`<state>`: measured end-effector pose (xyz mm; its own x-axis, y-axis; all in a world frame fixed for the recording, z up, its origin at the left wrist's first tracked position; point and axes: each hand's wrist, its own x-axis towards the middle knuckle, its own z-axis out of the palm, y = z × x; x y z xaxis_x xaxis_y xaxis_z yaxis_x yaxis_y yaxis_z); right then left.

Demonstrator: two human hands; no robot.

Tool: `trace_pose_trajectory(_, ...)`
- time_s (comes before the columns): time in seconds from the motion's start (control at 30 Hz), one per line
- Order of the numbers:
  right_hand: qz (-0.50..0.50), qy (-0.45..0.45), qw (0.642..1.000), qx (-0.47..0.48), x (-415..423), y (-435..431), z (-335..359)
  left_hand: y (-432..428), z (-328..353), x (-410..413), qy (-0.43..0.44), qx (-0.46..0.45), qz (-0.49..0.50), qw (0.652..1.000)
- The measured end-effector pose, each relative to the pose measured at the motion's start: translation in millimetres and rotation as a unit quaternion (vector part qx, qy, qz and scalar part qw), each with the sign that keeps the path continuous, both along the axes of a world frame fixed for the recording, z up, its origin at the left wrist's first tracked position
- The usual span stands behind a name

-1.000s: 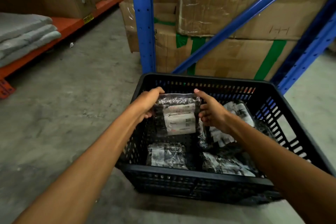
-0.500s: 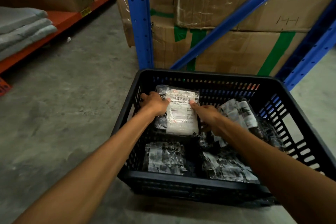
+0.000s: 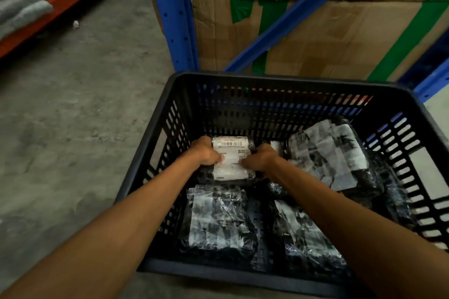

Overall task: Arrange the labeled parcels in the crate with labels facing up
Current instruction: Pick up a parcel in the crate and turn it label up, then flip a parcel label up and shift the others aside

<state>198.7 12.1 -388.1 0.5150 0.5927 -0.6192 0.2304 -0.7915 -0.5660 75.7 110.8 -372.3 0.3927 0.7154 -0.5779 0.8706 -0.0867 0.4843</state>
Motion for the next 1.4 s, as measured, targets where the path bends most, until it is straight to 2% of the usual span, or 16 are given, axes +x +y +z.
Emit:
trace_pose_trajectory(0.1, 0.019, -0.017, 1.000, -0.007, 4, 3, -7, 2, -8, 5, 0.008, 0.038, 0.014, 0.999)
trace_pose_trajectory(0.2, -0.007, -0.024, 0.999, 0.022, 3, -3, -14, 4, -16, 4, -0.006, 0.069, 0.036, 0.997)
trace_pose_trajectory(0.37, 0.003, -0.074, 0.996, 0.045, 2, -11, -24, 3, -24, 2, -0.028, 0.078, 0.035, 0.996)
trace_pose_trajectory(0.5, 0.046, -0.095, 0.994, 0.011, -1, -13, -12, -7, -10, -8, -0.031, 0.083, -0.012, 0.996)
trace_pose_trajectory(0.6, 0.095, -0.186, 0.978, -0.012, -7, -20, 3, -13, 8, -14, 0.024, 0.130, -0.048, 0.990)
trace_pose_trajectory(0.7, 0.145, -0.318, 0.937, 0.022, -20, -31, 23, -17, 33, -21, 0.044, 0.165, -0.071, 0.983)
trace_pose_trajectory(0.77, 0.191, -0.336, 0.921, 0.056, -30, -41, 39, -24, 50, -33, 0.071, 0.175, -0.107, 0.976)
trace_pose_trajectory(0.83, 0.242, -0.308, 0.919, 0.052, -42, -53, 52, -34, 60, -47, 0.132, 0.148, -0.153, 0.968)
trace_pose_trajectory(0.9, 0.286, -0.260, 0.922, 0.004, -53, -66, 59, -46, 63, -60, 0.174, 0.065, -0.184, 0.965)
trace_pose_trajectory(0.97, 0.352, -0.229, 0.906, -0.061, -62, -79, 60, -59, 62, -68, 0.199, -0.014, -0.205, 0.958)
trace_pose_trajectory(1.1, 0.442, -0.201, 0.865, -0.125, -69, -95, 55, -81, 55, -69, 0.304, -0.065, -0.310, 0.899)
trace_pose_trajectory(1.2, 0.472, -0.197, 0.850, -0.126, -74, -98, 47, -86, 49, -69, 0.370, -0.114, -0.331, 0.861)
trace_pose_trajectory(1.3, 0.482, -0.210, 0.838, -0.146, -79, -94, 35, -87, 49, -70, 0.368, -0.136, -0.312, 0.865)
trace_pose_trajectory(1.4, 0.473, -0.176, 0.846, -0.173, -83, -94, 24, -92, 45, -71, 0.350, -0.162, -0.302, 0.872)
